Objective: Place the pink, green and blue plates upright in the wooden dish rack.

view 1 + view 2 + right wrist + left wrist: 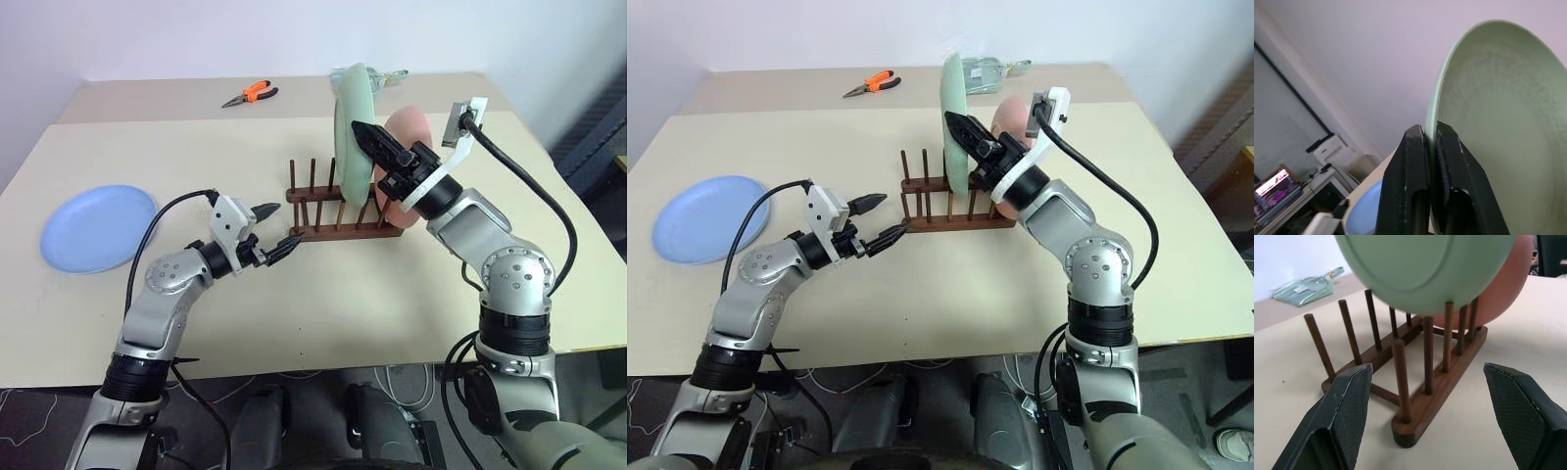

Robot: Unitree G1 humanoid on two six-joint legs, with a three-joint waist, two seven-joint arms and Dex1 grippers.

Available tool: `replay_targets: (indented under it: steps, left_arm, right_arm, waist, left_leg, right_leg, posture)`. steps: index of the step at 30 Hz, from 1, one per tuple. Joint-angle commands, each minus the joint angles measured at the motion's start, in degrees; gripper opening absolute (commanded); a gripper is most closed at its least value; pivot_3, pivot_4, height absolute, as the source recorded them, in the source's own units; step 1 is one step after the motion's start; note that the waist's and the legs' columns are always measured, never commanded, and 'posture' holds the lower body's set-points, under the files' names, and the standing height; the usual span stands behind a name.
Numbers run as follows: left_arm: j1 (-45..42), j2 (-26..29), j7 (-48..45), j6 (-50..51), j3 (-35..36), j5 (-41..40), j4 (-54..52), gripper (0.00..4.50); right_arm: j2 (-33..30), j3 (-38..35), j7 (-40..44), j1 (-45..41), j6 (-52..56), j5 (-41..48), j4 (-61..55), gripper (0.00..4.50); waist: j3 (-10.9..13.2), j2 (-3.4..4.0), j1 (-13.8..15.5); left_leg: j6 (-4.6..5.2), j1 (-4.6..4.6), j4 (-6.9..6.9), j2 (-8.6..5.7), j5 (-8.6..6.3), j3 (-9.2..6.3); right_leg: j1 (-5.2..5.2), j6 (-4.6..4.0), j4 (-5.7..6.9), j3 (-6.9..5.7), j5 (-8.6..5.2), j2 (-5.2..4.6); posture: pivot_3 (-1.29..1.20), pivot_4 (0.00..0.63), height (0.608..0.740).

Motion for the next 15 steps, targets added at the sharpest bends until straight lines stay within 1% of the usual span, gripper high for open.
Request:
replay_targets:
  steps: [1,3,4,8,9,12,14,15]
  left_arm:
    - [0.34,0.35,-0.48,1.21,0.71,-1.32,-2.69,3.99]
    - [0.52,0.31,-0.48,2.22,1.14,-2.07,-3.05,4.50]
    - [0.57,0.30,-0.51,2.94,1.41,-2.65,-3.22,4.50]
    - [-0.57,-0.46,2.56,3.23,4.15,-3.07,-2.24,4.50]
    - [-0.86,-0.68,3.46,3.20,4.98,-3.10,-1.92,4.50]
    - [-2.75,-2.13,10.96,3.21,10.06,-2.20,1.05,4.50]
    - [-4.49,-3.57,18.90,2.85,15.33,-1.47,3.58,4.50]
    - [-5.05,-4.01,21.39,2.71,16.88,-1.21,4.32,4.50]
  right_arm:
    - [-0.45,-0.91,1.20,-1.58,-1.02,-2.35,-0.71,1.50]
    - [-0.99,-0.35,1.55,-1.95,-1.86,-5.12,-0.82,2.48]
    - [-1.15,-0.11,1.85,-2.25,-2.41,-6.65,-0.86,2.93]
    - [-5.51,3.03,5.45,-5.06,-8.24,-19.86,-1.02,2.93]
    - [-6.14,3.53,6.19,-5.56,-9.31,-22.03,-0.99,2.93]
    - [-7.61,4.30,9.42,-8.33,-10.79,-24.83,-2.76,2.93]
    - [-8.88,6.78,13.31,-9.78,-11.16,-26.79,-5.28,2.93]
    - [-9.19,7.66,14.70,-10.06,-11.17,-27.46,-6.00,2.93]
  waist:
    - [0.00,0.00,-0.26]
    - [0.00,0.00,-0.35]
    - [0.00,0.00,-0.36]
    - [0.03,0.06,-0.43]
    - [0.03,0.05,-0.42]
    - [0.03,0.05,-0.38]
    - [0.03,0.05,-0.46]
    - [0.03,0.05,-0.53]
  left_leg:
    - [0.00,0.00,0.00,0.00,0.00,0.00]
    - [0.00,0.00,0.00,0.00,0.00,0.00]
    - [0.00,0.00,0.00,0.00,0.00,0.00]
    - [0.00,0.00,0.01,0.01,0.00,0.02]
    - [0.00,0.00,0.02,0.01,0.00,0.03]
    - [0.00,0.00,0.01,0.02,0.00,0.03]
    - [0.00,0.00,0.02,0.02,0.00,0.02]
    - [0.00,0.00,0.02,0.02,0.00,0.03]
  right_leg:
    - [0.00,0.00,0.00,0.00,0.00,0.00]
    - [0.00,0.01,0.01,0.00,0.00,0.01]
    - [0.00,0.01,0.01,0.00,0.00,0.01]
    - [-0.03,0.01,0.01,0.00,0.00,0.04]
    - [-0.04,0.01,0.02,0.00,0.00,0.05]
    - [-0.04,0.03,0.02,0.00,0.01,0.07]
    - [-0.04,0.05,0.03,0.00,0.02,0.07]
    - [-0.06,0.07,0.04,0.00,0.03,0.07]
  posture:
    - [0.00,0.150,0.738]
    - [0.00,0.150,0.738]
    - [0.00,0.150,0.738]
    - [0.00,0.150,0.738]
    - [0.00,0.150,0.738]
    - [0.00,0.150,0.738]
    - [0.00,0.150,0.738]
    - [0.00,0.150,0.738]
